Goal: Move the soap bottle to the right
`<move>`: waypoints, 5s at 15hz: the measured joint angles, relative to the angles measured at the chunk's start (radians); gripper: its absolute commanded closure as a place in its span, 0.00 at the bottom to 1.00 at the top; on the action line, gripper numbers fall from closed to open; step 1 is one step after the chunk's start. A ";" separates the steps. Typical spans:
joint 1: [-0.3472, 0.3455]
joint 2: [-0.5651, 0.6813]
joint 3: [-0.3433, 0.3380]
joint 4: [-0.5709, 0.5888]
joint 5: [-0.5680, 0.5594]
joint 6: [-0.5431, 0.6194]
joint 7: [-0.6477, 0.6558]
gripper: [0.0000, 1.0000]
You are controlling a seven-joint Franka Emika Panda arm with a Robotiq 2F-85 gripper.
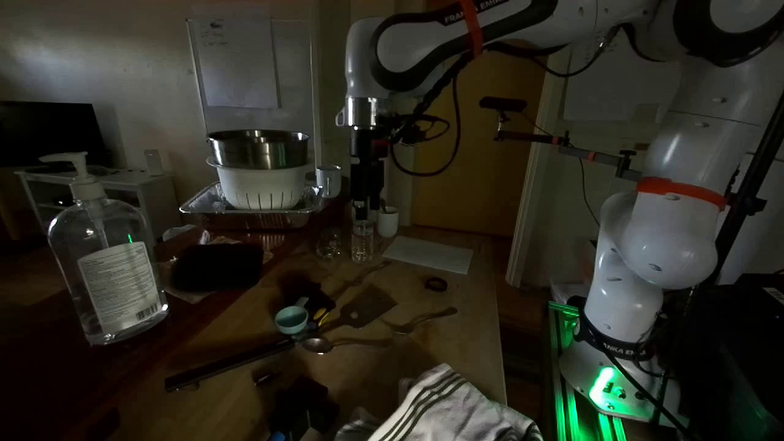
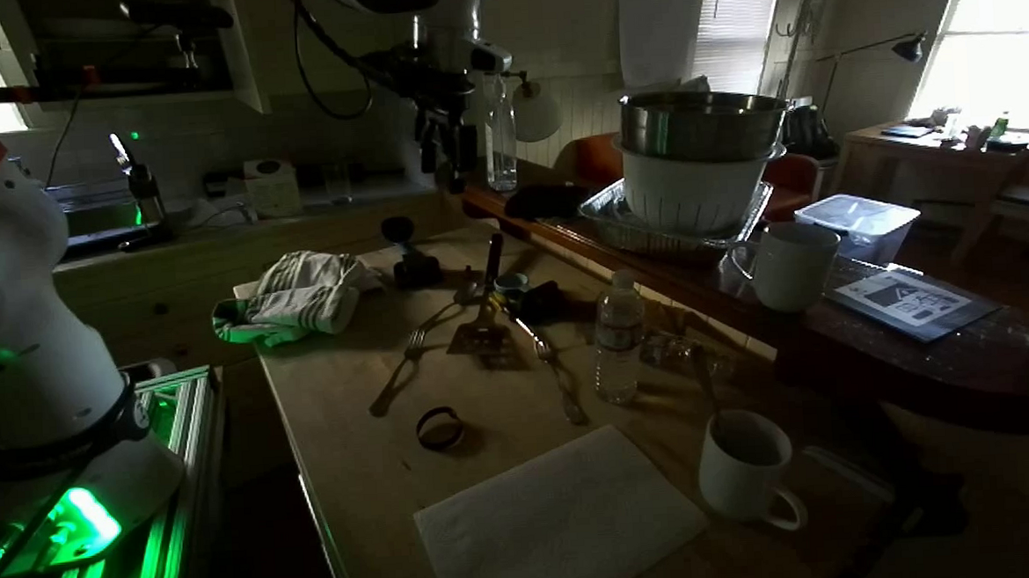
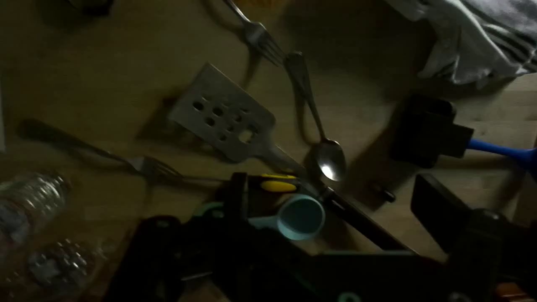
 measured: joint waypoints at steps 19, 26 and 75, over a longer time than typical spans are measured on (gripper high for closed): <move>0.174 0.699 0.198 1.027 -0.138 -0.067 -0.493 0.00; 0.204 0.795 0.197 1.204 -0.164 -0.064 -0.579 0.00; 0.249 0.766 0.226 1.332 -0.163 -0.038 -0.448 0.89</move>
